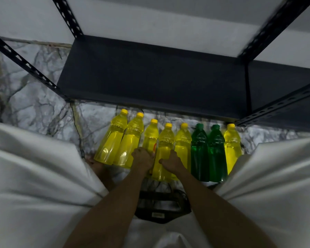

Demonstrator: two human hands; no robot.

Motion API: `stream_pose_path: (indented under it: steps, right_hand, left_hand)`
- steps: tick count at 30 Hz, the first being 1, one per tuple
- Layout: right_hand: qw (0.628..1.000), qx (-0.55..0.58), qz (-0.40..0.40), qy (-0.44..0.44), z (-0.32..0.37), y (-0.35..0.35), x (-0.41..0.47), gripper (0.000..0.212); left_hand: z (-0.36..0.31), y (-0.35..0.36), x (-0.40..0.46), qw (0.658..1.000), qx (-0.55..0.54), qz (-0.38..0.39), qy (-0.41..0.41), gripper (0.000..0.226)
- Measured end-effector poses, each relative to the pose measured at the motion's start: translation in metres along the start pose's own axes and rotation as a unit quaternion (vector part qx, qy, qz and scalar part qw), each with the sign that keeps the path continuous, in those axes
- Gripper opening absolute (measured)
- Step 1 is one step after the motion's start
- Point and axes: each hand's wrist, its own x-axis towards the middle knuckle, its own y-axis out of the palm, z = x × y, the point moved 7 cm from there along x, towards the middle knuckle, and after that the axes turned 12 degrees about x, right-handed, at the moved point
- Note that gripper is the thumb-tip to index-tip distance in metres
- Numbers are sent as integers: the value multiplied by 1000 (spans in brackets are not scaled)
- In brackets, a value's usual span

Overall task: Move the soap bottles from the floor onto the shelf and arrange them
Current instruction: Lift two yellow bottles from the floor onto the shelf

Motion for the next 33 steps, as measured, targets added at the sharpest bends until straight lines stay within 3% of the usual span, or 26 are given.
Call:
stream_pose_path:
  steps: [4,9,12,16,20,23,28,33]
  right_hand:
    - [1000,8,-22,-4,1,-1,5,64]
    - [1000,-15,-25,-5,3,4,9,73]
    - [996,-82,-28,-11,8,9,9,73]
    - [988,-146,-51,-24,16,16,6,74]
    - [978,-166,-125,-36,20,16,3,60]
    - [979,-178,-95,-33,23,12,6,73]
    - [996,-42,-75,-6,19,8,16,104]
    - [997,41,-57,24,12,0,24,102]
  left_hand:
    - [-5,2,-6,999,-34,-2,5,66]
    - [14,7,13,979,-172,96,-47,70]
    - [18,8,13,970,-214,105,-53,71]
    - [12,14,6,976,-204,71,-29,67]
    - [14,14,8,981,-182,64,-14,64]
    - [14,13,7,981,-185,57,-14,58]
    - [13,15,9,976,-207,59,-19,61]
    - [13,20,12,971,-231,52,-31,74]
